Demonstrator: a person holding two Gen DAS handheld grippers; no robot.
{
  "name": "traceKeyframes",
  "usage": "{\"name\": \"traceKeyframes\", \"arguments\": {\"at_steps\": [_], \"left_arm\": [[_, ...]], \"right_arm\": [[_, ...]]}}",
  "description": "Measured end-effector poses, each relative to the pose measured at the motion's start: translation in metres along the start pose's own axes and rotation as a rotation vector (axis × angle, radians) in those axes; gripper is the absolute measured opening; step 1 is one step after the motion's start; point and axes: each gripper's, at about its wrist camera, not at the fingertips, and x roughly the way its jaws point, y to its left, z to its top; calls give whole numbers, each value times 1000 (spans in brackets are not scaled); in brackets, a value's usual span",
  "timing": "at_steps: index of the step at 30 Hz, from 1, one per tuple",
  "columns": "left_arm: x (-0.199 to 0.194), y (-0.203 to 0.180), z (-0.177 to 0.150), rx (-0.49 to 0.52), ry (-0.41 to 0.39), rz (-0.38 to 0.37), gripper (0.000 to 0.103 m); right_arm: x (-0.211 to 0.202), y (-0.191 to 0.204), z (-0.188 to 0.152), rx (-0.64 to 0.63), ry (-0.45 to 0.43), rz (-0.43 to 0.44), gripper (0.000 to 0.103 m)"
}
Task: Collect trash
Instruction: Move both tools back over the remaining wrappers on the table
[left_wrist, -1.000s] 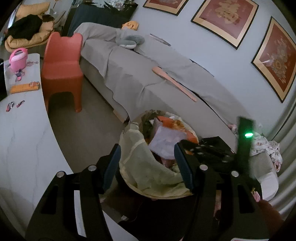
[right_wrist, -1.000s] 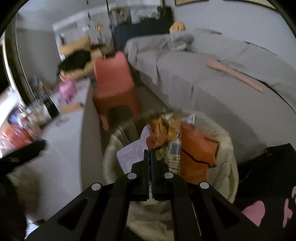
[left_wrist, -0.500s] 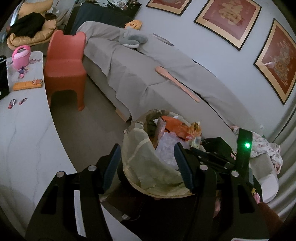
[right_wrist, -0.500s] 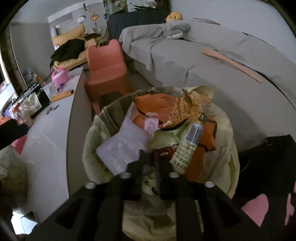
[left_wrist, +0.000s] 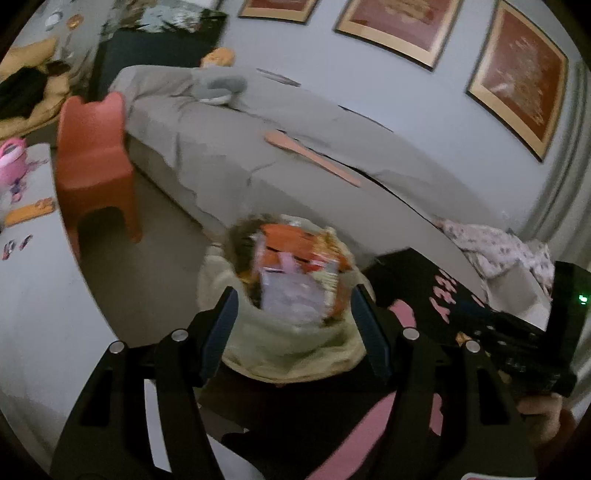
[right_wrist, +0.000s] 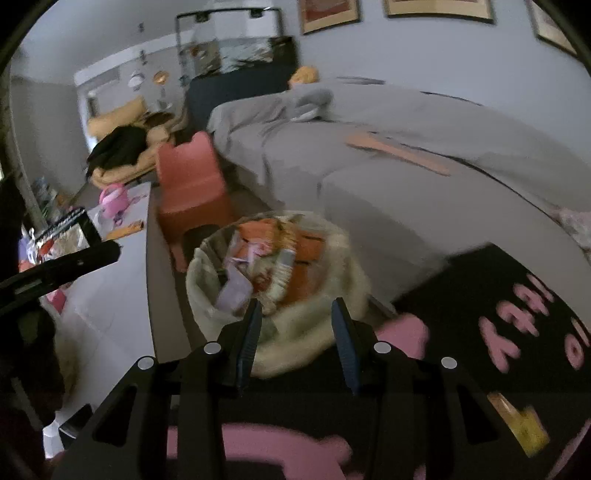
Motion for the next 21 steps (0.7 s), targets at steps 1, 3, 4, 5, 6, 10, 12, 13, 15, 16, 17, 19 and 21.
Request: {"name": "traceKeyframes", "arguments": {"at_steps": [1, 3, 4, 5, 6, 10, 12, 13, 15, 16, 17, 19, 21], "left_arm": [[1, -8, -2, 18, 7, -12, 60], [4, -19, -5, 42, 18, -29, 60], [6, -27, -8, 56, 28, -39, 60], [8, -32, -10, 67, 37, -50, 60], [9, -37, -12, 75, 43, -60, 60], [22, -60, -26, 122, 90, -134, 60], [31, -73, -33, 143, 125, -188, 60], [39, -81, -38, 159, 156, -239, 60], [53, -97, -48, 184, 218, -309, 60], [62, -110, -56, 211, 257, -350, 60], [69, -119, -61, 234, 285, -382, 60], [79, -138, -71, 277, 327, -438, 60], [90, -160, -81, 332, 366, -492, 60]], "right_arm": [[-16, -10, -8, 29, -6, -17, 38], [-36, -26, -20, 74, -14, -39, 38], [-49, -37, -29, 107, -16, -54, 38], [-60, -46, -36, 128, -15, -73, 38], [-68, -53, -42, 141, -17, -92, 38], [-108, -84, -76, 194, -30, -223, 38], [-129, -99, -94, 229, -32, -287, 38], [-141, -107, -104, 255, -34, -316, 38], [-155, -119, -120, 297, -32, -345, 38], [-159, -122, -125, 310, -30, -356, 38], [-165, -127, -133, 325, -27, -371, 38], [-171, -132, -145, 341, -18, -395, 38], [-175, -138, -159, 369, -10, -406, 38]]}}
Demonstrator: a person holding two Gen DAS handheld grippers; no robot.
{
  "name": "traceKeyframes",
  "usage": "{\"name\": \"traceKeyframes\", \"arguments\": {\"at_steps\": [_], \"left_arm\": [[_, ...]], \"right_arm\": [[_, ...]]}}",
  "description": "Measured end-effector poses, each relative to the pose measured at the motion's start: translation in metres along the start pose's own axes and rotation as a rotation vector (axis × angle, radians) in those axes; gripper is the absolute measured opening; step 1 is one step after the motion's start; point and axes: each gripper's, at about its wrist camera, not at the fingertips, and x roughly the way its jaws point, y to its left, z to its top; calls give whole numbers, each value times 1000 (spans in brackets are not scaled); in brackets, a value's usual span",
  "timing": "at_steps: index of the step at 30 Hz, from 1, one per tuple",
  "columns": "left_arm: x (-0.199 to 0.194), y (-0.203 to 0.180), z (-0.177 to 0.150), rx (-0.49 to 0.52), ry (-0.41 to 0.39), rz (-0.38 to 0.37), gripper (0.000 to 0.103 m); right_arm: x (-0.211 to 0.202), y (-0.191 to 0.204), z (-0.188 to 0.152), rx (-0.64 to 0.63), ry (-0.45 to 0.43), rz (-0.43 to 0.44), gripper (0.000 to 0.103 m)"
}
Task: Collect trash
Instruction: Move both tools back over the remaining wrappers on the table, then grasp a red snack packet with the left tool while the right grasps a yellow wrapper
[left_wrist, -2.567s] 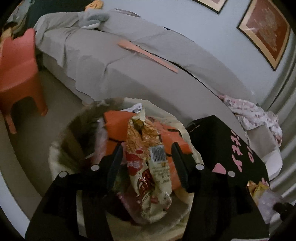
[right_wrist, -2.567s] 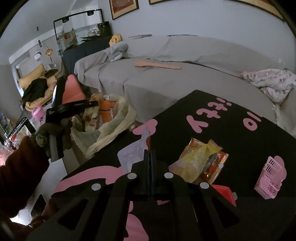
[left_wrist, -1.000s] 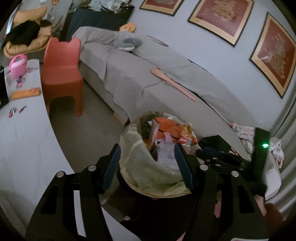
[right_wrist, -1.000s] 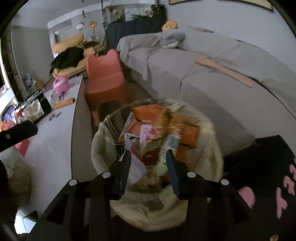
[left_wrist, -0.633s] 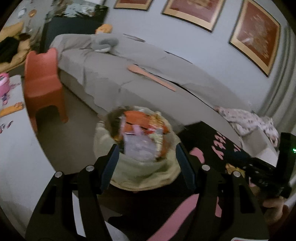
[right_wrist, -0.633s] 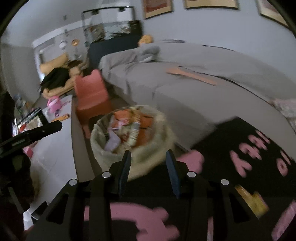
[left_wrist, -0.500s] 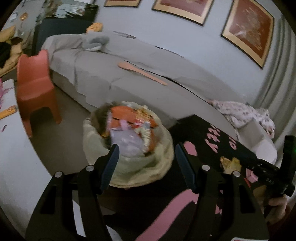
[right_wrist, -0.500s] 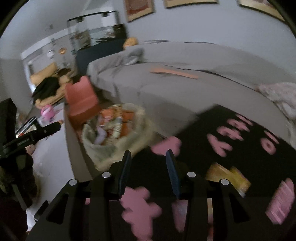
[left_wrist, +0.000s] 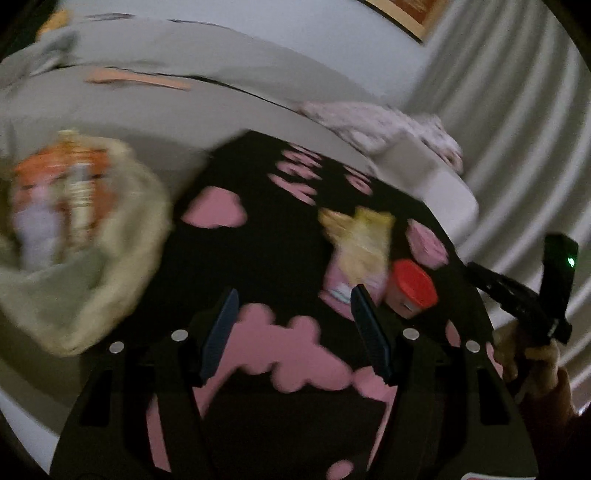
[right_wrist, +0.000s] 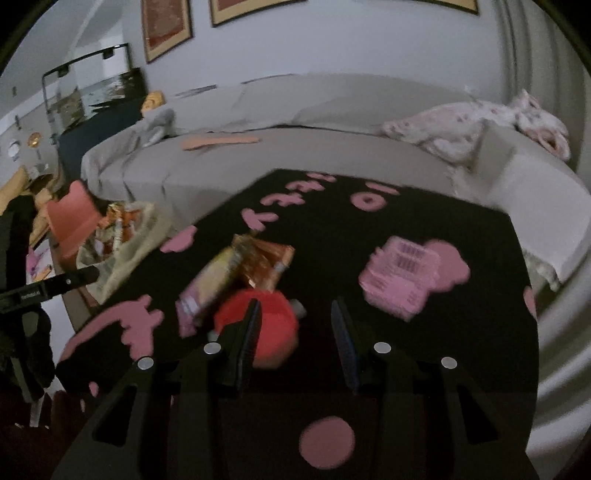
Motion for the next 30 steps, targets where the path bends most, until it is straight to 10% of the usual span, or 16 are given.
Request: {"name": "traceKeyframes", "arguments": {"at_steps": [11, 24, 30], "left_arm": [[68, -28, 41, 84, 61, 11, 60], [143, -15, 71, -57, 181, -30, 60], [130, -36, 55, -14, 214, -90, 22]], "right_arm": [[9, 8, -27, 4, 89, 200, 38], [13, 18, -37, -52, 122, 170, 38], [20, 23, -47, -44, 157, 198, 38]]}}
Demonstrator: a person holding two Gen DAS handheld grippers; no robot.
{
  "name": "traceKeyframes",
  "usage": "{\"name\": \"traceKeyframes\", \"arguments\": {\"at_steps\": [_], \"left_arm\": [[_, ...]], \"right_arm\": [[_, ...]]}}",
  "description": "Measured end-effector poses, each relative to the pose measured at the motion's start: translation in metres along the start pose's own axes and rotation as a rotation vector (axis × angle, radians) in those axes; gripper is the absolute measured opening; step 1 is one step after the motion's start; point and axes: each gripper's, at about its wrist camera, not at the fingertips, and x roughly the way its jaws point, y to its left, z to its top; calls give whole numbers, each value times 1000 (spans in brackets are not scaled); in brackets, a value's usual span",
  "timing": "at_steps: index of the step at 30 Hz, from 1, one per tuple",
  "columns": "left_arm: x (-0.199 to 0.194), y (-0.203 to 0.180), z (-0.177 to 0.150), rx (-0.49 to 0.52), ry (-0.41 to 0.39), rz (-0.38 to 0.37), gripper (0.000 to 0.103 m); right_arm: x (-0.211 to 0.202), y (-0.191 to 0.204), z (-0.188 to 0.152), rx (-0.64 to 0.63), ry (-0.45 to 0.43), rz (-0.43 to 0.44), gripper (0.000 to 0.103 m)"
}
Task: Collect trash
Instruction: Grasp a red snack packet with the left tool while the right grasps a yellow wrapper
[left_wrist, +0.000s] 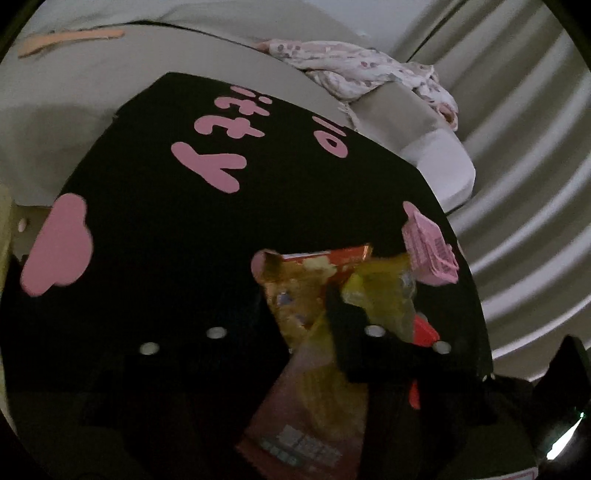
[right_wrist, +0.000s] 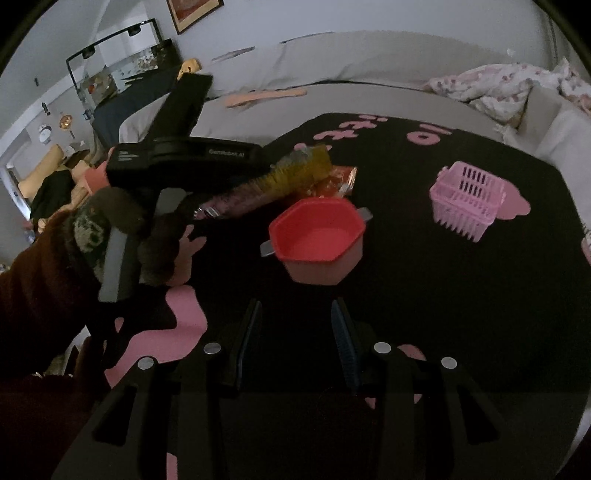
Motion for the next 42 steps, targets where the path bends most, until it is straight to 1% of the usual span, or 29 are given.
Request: {"name": "traceKeyframes", "arguments": {"at_steps": [1, 2, 6, 10, 13, 14, 15, 17, 19, 20, 23, 25, 27, 29, 33, 36, 37, 38, 39, 40, 42], "left_arm": [[-5, 0, -5, -1, 9, 7, 11], [-8, 1, -9, -8, 14, 6, 11], [-37, 11, -32, -36, -19, 30, 11], [-66, 19, -48, -29, -78, 88, 11], [-78, 24, -51, -41, -105, 90, 11], [-80, 24, -51, -39, -109, 84, 14], [-82, 23, -50, -32, -114, 76, 17], [-82, 21, -48, -12, -121, 64, 33], [-81, 16, -44, 35, -128, 35, 41], [-79, 13, -42, 59, -130, 29, 43], [-70, 5, -30, 157, -135, 36, 43], [-59, 0, -19, 215, -135, 39, 43], [-45, -3, -7, 244, -113, 21, 43], [-30, -5, 3, 252, -89, 6, 43], [0, -11, 17, 264, -43, 16, 43], [19, -17, 19, 280, 16, 25, 43], [24, -19, 18, 281, 32, 37, 37], [26, -20, 17, 280, 37, 43, 27], [26, -22, 14, 276, 39, 44, 24], [24, -22, 12, 270, 36, 43, 16], [17, -21, 8, 249, 19, 44, 13]], "right_arm": [[1, 2, -1, -2, 3, 1, 38], [3, 4, -1, -4, 6, 4, 38], [7, 12, 0, -8, 13, 44, 38], [13, 22, 7, -21, 20, 91, 38], [23, 27, 17, 4, 35, 176, 38], [30, 28, 21, 18, 45, 207, 38], [36, 27, 25, 28, 53, 217, 38], [46, 26, 31, 34, 57, 186, 37], [50, 22, 37, 42, 39, 137, 38], [49, 18, 40, 48, 22, 90, 38], [46, 1, 42, 56, -3, -49, 38], [41, -12, 40, 74, -4, -89, 38], [33, -24, 34, 110, -7, -90, 38], [24, -32, 25, 133, -6, -89, 38], [11, -39, 9, 134, 9, -112, 38], [6, -44, 1, 136, 18, -105, 38], [2, -44, -2, 139, 18, -103, 38], [1, -45, -3, 141, 21, -99, 38], [1, -44, -4, 141, 23, -94, 41], [1, -44, -4, 138, 25, -84, 45], [2, -41, -3, 124, 27, -79, 49]]}}
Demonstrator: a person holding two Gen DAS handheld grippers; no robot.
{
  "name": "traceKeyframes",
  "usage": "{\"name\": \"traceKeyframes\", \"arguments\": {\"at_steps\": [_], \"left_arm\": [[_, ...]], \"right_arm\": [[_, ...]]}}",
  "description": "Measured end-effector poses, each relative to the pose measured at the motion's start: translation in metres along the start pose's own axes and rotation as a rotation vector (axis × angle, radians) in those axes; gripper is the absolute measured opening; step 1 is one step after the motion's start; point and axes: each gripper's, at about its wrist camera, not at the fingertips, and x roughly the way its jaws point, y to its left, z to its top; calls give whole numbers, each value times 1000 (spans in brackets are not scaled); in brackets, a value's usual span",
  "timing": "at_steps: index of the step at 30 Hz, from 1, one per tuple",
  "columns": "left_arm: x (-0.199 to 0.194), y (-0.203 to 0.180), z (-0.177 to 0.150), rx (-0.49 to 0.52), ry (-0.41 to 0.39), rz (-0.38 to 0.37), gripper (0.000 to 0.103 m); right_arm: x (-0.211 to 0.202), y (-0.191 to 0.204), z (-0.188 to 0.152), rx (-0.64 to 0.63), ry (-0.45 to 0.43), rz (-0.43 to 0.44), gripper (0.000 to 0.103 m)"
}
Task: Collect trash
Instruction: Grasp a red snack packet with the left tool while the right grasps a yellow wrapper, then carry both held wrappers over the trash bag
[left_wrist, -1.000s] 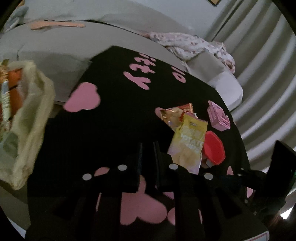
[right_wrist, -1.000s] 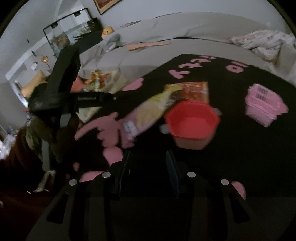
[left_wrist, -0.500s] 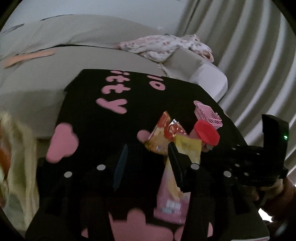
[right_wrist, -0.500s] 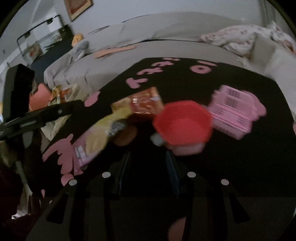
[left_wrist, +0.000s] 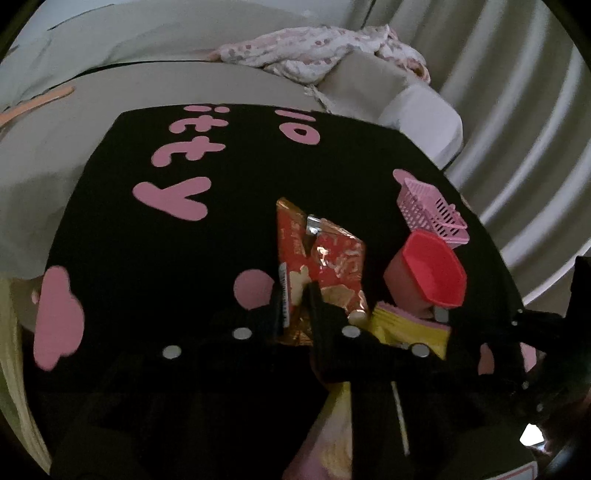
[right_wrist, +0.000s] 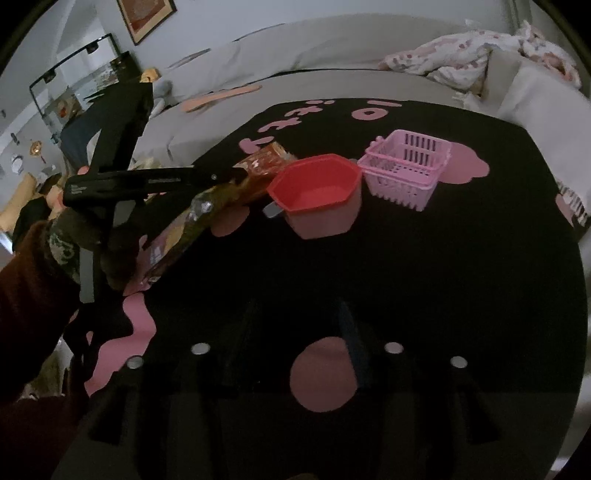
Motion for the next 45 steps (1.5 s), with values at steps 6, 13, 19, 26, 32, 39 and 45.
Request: {"name": "traceKeyframes", "arguments": {"at_steps": [6, 13, 19, 26, 32, 39, 45], "left_arm": [[-51, 14, -15, -125, -116, 50, 10], [-124, 50, -52, -298, -279, 176, 10], [-151, 77, -73, -409, -361, 217, 10], [-183, 95, -96, -464, -452, 330, 10], [-214, 107, -118, -528, -483, 359, 10], [-233, 100, -156, -551, -457, 364, 10], [-241, 100, -182, -585, -435, 368, 10]], "right_arm": [[6, 15, 3, -75, 50, -22, 66], [14, 35, 1, -148, 91, -125, 73], [16, 63, -3, -228, 90, -95, 72], [17, 107, 23, -237, 34, 97, 72], [48, 157, 38, -389, 64, 130, 72], [87, 185, 57, -402, 117, 213, 68], [113, 200, 55, -461, 145, 171, 62]]}}
